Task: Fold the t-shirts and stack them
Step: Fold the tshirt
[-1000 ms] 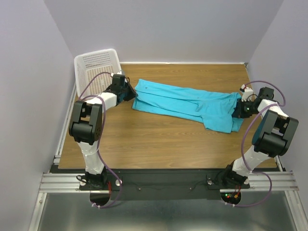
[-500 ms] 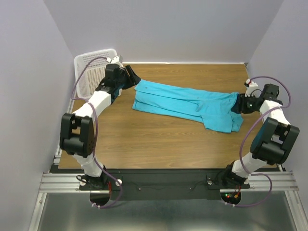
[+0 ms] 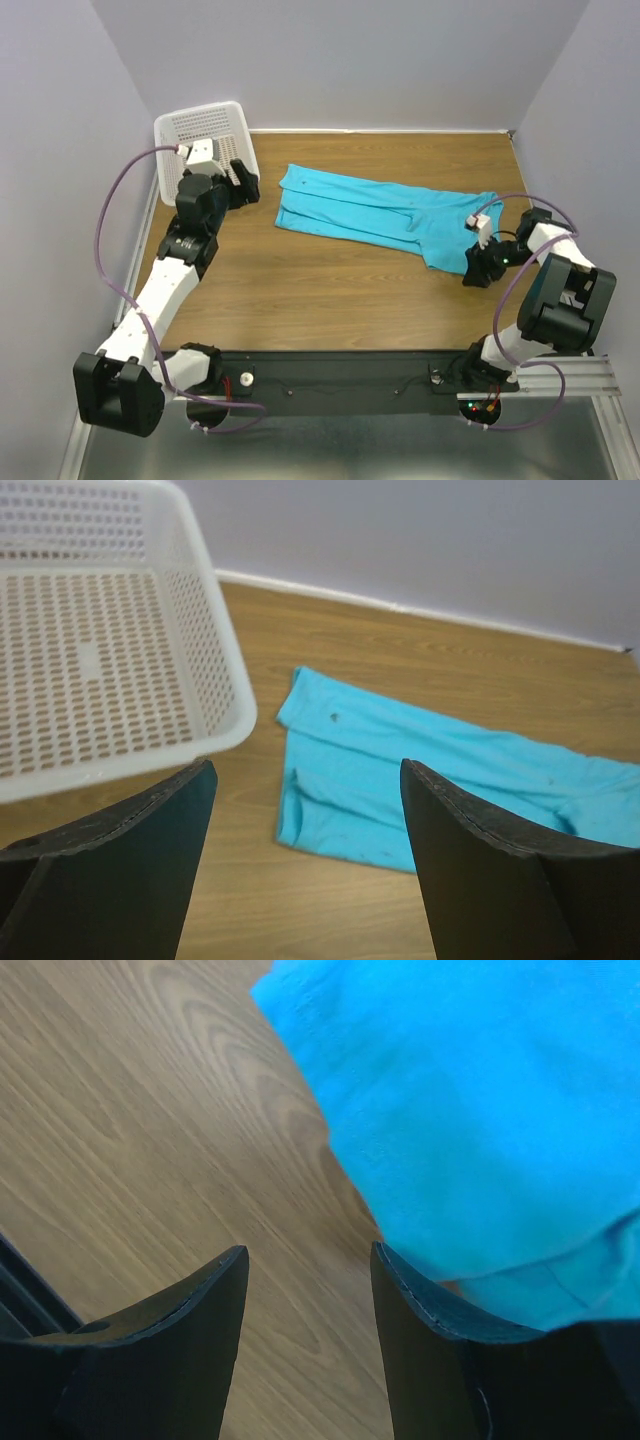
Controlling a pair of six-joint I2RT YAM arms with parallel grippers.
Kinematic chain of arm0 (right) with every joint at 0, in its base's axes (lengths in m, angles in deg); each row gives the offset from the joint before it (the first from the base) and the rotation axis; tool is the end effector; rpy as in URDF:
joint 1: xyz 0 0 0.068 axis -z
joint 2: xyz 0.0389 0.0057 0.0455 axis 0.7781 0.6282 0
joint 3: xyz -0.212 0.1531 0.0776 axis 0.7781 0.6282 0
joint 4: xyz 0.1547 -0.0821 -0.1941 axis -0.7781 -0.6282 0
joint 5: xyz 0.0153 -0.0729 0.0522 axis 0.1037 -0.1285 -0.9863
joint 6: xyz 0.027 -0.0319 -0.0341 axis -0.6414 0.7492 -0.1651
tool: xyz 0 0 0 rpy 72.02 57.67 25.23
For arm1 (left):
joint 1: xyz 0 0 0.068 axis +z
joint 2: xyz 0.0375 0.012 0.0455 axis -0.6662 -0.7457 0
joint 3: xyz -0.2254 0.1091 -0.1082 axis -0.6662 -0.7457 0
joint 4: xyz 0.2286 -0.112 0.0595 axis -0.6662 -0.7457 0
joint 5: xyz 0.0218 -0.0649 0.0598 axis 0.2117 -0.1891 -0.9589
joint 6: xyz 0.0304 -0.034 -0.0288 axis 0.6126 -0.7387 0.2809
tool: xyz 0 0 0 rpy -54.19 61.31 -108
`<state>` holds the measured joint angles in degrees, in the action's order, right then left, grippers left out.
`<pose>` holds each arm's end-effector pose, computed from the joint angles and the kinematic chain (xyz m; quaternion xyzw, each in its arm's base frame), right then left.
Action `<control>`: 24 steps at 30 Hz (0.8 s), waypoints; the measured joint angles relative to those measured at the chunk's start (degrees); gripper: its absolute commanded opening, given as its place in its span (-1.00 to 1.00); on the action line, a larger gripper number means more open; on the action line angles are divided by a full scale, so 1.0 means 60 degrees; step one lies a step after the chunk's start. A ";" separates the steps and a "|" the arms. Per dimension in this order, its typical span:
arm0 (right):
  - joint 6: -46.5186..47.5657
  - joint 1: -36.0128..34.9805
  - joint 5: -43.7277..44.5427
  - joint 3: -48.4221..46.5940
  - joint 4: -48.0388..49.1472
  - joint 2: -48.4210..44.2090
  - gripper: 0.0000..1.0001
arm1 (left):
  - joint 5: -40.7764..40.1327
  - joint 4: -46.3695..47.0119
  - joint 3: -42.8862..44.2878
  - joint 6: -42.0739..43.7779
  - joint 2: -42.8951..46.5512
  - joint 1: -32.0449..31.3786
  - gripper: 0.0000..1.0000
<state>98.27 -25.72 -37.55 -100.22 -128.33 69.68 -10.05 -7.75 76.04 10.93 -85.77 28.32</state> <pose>0.2315 -0.0849 0.1901 -0.3391 0.8789 0.2220 0.2516 0.2488 -0.0583 0.3609 -0.0235 0.7128 -0.1636 0.6816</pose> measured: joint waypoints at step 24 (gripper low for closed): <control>-0.2022 -0.2794 0.1534 0.0758 0.2524 -0.0423 0.13 | -0.0157 -0.0947 -0.1519 0.0095 0.0226 0.0004 0.72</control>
<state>86.14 -42.48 -28.35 -95.67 -113.18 67.15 -10.99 -13.43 66.92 11.50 -84.41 28.35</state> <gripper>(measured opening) 0.578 0.858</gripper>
